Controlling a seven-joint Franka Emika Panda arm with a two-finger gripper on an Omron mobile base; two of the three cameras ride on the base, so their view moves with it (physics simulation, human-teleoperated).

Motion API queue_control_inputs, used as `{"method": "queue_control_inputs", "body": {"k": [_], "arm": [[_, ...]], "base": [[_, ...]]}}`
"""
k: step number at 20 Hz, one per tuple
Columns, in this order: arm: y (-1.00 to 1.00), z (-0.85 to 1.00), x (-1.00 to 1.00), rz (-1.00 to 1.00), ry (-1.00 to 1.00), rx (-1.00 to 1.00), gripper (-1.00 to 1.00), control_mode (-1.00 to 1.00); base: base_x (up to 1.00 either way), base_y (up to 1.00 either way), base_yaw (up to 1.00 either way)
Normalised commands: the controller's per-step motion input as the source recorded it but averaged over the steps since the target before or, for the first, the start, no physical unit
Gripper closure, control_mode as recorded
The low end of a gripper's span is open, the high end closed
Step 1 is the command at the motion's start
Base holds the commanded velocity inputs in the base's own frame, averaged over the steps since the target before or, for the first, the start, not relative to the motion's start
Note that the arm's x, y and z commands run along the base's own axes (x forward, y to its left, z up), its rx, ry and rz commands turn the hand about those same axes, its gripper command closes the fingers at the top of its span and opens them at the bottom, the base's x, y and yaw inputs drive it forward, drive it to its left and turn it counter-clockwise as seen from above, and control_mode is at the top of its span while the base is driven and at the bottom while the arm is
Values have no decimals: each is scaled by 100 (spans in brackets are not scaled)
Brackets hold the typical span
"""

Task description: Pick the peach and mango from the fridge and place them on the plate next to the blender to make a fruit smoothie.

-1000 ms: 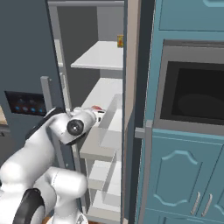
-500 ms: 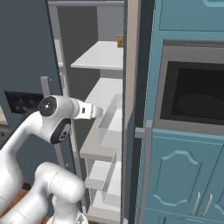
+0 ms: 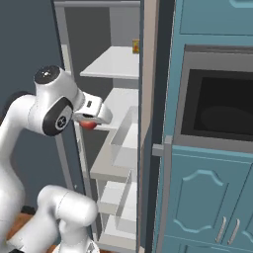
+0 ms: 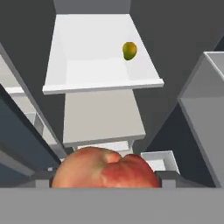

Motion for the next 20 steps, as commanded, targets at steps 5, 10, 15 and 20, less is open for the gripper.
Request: {"method": "queue_control_inputs", "body": {"k": [5,10,15,20], "arm": [[28,-6,-23,6,-21,0,100,-100],[6,0,-6,3,-2,0,100,-100],[0,0,-9,0,0,0,100,-100],[-1,0,-28,1,0,0,100,100]], "base": [[0,0,0],[0,0,0],[0,0,0],[-49,-1,19]]}}
